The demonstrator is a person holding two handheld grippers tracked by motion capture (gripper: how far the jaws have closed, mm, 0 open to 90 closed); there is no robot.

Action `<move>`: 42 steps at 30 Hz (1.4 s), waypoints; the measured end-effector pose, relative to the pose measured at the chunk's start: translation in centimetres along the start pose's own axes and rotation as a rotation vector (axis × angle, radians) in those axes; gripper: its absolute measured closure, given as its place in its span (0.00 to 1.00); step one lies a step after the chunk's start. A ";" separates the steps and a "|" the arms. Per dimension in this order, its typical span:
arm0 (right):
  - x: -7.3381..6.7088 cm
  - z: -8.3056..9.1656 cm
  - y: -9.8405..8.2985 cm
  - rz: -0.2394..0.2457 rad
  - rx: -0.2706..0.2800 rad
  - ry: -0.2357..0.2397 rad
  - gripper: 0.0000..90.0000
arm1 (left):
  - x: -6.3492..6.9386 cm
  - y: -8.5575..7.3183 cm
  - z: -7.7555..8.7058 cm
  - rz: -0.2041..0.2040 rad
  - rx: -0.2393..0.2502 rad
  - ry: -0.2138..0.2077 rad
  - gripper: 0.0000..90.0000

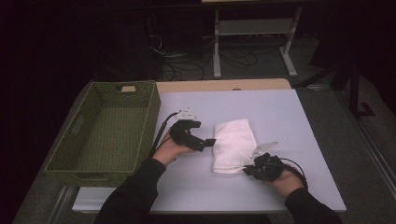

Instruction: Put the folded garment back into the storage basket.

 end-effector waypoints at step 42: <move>0.0 0.0 0.0 0.003 0.002 0.004 0.93 | -4.2 1.8 -4.5 0.002 -0.049 0.056 0.00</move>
Point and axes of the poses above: each handheld gripper's, and its own axes: z roughly backward along the jaws, y roughly out of its top, x roughly to its right, the point moved 10 cm from there along -z, roughly forward along the jaws, and after that the axes turned 2 degrees about -y, right-handed, at the moved point
